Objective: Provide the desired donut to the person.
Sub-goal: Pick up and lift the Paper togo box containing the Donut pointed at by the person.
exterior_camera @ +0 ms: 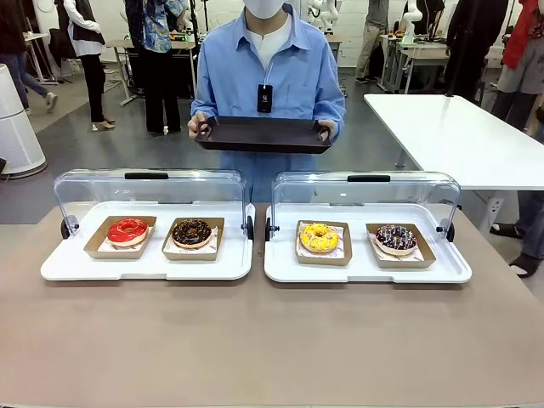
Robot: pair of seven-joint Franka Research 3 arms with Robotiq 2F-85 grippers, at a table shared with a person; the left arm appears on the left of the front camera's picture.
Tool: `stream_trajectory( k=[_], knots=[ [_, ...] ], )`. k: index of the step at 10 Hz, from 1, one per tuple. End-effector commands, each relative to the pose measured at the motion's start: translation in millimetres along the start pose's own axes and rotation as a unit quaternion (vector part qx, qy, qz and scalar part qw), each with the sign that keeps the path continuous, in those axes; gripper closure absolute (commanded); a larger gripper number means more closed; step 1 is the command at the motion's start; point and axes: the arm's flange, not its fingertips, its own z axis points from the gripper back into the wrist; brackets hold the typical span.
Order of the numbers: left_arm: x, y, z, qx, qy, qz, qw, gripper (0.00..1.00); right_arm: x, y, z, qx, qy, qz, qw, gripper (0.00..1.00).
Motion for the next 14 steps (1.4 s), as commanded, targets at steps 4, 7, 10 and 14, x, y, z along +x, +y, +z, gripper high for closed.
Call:
stream_trajectory(
  k=[4,7,10,14],
  knots=[
    [-2.5,1.8,-2.3,0.03,0.019,-0.039,0.999,0.0,11.3,-2.0,-6.9,0.015,-0.002,0.01,1.0,0.0],
    [2.2,-0.6,-1.6,0.005,0.01,-0.025,1.0,0.0,3.9,0.8,-3.2,0.0,0.008,-0.003,1.0,0.0],
    [2.2,-0.6,-1.6,0.005,0.01,-0.025,1.0,0.0,3.9,0.8,-3.2,0.0,0.008,-0.003,1.0,0.0],
    [2.2,-0.6,-1.6,0.005,0.01,-0.025,1.0,0.0,3.9,0.8,-3.2,0.0,0.008,-0.003,1.0,0.0]
  ],
)
